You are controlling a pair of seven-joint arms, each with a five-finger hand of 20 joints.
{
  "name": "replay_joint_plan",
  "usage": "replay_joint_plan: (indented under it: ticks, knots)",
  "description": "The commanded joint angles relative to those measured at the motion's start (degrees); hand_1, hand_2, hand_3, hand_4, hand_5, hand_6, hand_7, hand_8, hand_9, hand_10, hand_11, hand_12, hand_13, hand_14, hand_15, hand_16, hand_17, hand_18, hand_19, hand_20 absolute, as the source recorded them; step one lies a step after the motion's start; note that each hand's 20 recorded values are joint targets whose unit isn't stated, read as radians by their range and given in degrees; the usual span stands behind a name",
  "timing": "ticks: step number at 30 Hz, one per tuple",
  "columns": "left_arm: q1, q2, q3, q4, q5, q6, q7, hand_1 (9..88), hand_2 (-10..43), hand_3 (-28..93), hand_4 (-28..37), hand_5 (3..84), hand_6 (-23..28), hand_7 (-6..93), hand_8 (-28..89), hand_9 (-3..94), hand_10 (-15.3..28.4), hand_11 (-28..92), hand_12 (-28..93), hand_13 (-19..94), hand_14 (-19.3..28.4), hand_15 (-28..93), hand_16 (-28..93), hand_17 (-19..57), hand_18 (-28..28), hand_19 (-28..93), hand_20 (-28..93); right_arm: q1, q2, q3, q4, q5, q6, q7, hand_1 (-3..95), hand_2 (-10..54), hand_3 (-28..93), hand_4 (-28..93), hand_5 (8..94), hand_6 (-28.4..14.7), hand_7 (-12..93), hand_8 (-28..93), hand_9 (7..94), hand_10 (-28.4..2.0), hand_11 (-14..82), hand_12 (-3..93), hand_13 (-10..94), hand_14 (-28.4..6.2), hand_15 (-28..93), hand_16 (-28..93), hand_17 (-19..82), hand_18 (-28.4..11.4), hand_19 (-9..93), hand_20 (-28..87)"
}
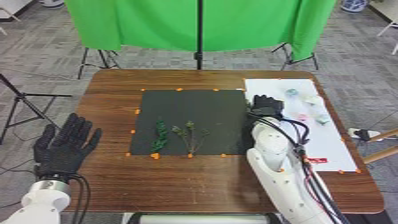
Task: Arrange flowers
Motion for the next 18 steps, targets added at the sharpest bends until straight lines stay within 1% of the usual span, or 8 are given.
replay_joint_plan:
  ticks: [1,3,4,5,6,8,12,18]
  knots:
    - [0.99,-1.0,0.06,0.16,-0.62,0.24,-0.84,27.7,15.1,77,-28.3,50.2,9.2,18.1,-10,43.7,16.1,27,13,33,17.5,54,-7,-4.6,17.2,44,21,-3.24,2.22,-2.99,4.14,-2.23,2.9,-2.73,63.6,-9.5,71,-28,64.9,-1.7,51,11,81.5,-10.4,19.7,46.6,70,-11.5,64,51,42,-26.8,93,53]
    - [1.07,-1.06,-0.06,-0.26,-1.67,2.19,-0.79,27.8,15.0,77,-28.3,50.2,9.1,18.2,-10,43.7,16.1,27,13,33,17.5,54,-7,-4.6,17.2,44,21,-3.69,2.35,-2.72,4.34,-3.49,6.76,-3.54,67.1,-9.5,69,-28,67.4,-0.7,52,14,84.5,-9.3,19.7,49.7,72,-10.2,63,53,42,-26.4,93,53]
    - [0.86,-1.07,-0.16,-0.87,-2.74,5.4,-0.77,28.0,14.9,77,-28.3,50.4,9.2,18.3,-10,43.8,16.1,28,13,33,17.6,54,-7,-4.6,17.2,44,21,-3.74,2.71,-2.91,4.01,-2.96,7.95,-3.38,68.1,-9.5,68,-28,67.5,-0.3,53,14,85.0,-9.4,19.9,50.2,72,-9.7,62,53,42,-26.2,93,52]
    - [0.69,-1.08,-0.23,-1.12,-3.44,7.55,-0.6,28.5,14.9,77,-28.3,51.0,9.4,18.7,-10,44.3,16.1,28,13,33,17.6,55,-7,-4.6,17.4,44,21,-3.91,3.06,-2.94,3.5,-2.68,9.08,-3.54,68.9,-9.5,68,-28,67.7,-0.3,54,15,85.2,-9.6,20.1,50.5,73,-9.4,62,53,42,-26.0,93,52]
    - [1.22,-1.08,-0.32,-0.8,-3.37,5.72,-0.27,28.7,14.8,77,-28.3,51.5,9.3,19.0,-10,44.8,16.1,28,13,34,17.5,55,-6,-4.4,17.5,45,22,-4.03,3.4,-2.9,2.96,-3.0,10.01,-3.94,69.2,-9.5,68,-28,67.9,-0.4,54,15,85.2,-9.7,20.2,50.9,73,-9.3,61,53,43,-26.0,93,52]
    - [1.58,-1.11,-0.54,-1.23,-3.3,5.93,-0.01,28.8,14.8,77,-28.3,51.8,9.4,19.4,-10,45.2,16.2,28,13,34,17.7,55,-7,-4.4,17.7,45,22,-4.01,4.67,-3.37,1.13,-1.69,11.57,-3.81,69.6,-9.5,68,-28,68.7,-0.3,55,15,85.4,-9.9,20.2,51.3,74,-9.0,61,54,43,-25.9,93,51]
    - [1.85,-1.12,-0.83,-1.1,-2.83,4.24,0.2,28.8,14.9,77,-28.3,51.8,9.4,19.8,-10,45.3,16.2,29,13,34,17.7,56,-7,-4.4,17.8,46,22,-5.05,6.24,-2.54,-5.52,1.65,15.95,-2.84,69.6,-9.5,68,-28,69.5,-0.5,55,15,85.4,-9.9,20.0,52.1,75,-8.4,59,54,43,-26.3,93,50]
    - [1.84,-1.0,-0.58,-1.07,-3.12,4.66,-0.01,28.7,14.9,77,-28.3,51.8,9.4,19.8,-10,45.3,16.2,29,13,34,17.7,56,-7,-4.4,17.8,46,22,-5.65,7.38,-3.49,-12.16,8.46,16.8,-3.97,68.5,-9.5,70,-28,69.9,-0.6,55,16,85.3,-10.0,19.8,53.3,75,-8.3,58,56,43,-26.7,92,50]
